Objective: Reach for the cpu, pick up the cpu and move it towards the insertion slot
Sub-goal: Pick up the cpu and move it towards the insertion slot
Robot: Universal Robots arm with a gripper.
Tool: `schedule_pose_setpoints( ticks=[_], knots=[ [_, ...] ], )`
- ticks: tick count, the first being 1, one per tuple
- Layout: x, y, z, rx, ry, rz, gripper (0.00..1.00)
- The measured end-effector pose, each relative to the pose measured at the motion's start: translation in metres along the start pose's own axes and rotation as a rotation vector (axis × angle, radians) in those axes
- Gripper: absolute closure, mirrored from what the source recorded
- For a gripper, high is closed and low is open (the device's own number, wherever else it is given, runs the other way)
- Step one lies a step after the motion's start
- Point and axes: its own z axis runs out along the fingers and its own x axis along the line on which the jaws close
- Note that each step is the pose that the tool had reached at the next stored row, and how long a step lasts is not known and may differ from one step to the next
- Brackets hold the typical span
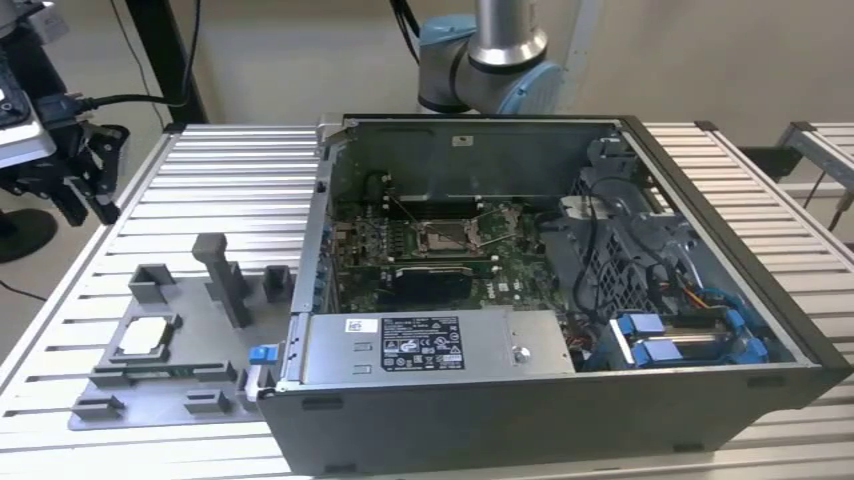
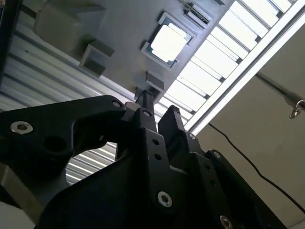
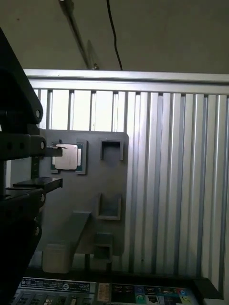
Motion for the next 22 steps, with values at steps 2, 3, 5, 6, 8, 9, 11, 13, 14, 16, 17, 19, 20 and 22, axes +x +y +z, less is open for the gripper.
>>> schedule_pose_setpoints(
  ticks=[2,3,5,6,8,9,11,13,14,16,17,19,20,22],
  knots=[
    [0.0002,0.0000,0.0000,0.0000,0.0000,0.000,0.00],
    [0.0002,0.0000,0.0000,0.0000,0.0000,0.000,0.00],
    [0.0003,0.0000,0.0000,0.0000,0.0000,0.000,0.00],
    [0.0003,0.0000,0.0000,0.0000,0.0000,0.000,0.00],
    [0.0004,0.0000,0.0000,0.0000,0.0000,0.000,0.00],
    [0.0004,0.0000,0.0000,0.0000,0.0001,0.000,0.00],
    [0.0005,0.0000,0.0002,0.0001,0.0001,0.000,0.00],
    [0.0005,-0.0001,0.0014,-0.0001,-0.0001,0.000,0.00],
    [0.0006,-0.0001,0.0024,-0.0001,-0.0001,0.000,0.00],
    [0.0006,-0.0002,0.0051,0.0000,0.0001,0.000,0.00],
    [0.0006,-0.0003,0.0066,0.0000,0.0000,0.000,0.00],
    [0.0006,-0.0004,0.0094,0.0000,0.0000,0.000,0.00],
    [0.0006,-0.0004,0.0107,-0.0001,0.0000,0.000,0.00],
    [0.0007,-0.0005,0.0133,-0.0001,-0.0001,0.000,0.00]
  ],
)
